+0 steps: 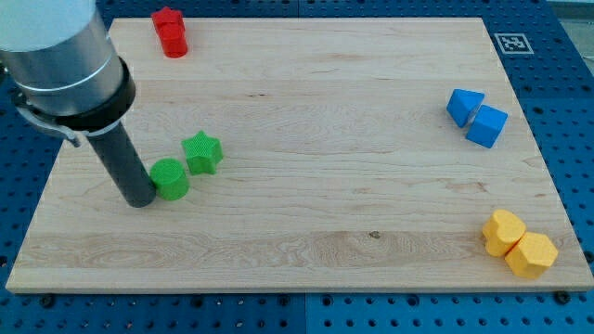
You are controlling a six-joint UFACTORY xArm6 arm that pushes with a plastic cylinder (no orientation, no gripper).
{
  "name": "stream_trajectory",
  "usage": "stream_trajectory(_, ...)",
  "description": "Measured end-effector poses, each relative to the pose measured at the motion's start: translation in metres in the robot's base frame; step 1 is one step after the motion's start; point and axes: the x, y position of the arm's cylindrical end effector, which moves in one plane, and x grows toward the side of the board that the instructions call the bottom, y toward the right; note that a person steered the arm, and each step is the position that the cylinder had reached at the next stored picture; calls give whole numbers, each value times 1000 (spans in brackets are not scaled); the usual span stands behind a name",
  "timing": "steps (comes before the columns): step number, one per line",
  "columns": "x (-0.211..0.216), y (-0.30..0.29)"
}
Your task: Place the green blocks at the center of the board
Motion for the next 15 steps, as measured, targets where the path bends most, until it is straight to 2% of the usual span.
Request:
stream_trajectory(3, -48, 33)
stream_trajectory(6, -64, 95)
stream_trajectory(8, -108, 96)
stream_trajectory(11, -139, 120)
stream_trajectory(13, -129, -12)
stream_trajectory(14, -73, -19)
stream_trajectory(15, -18, 10)
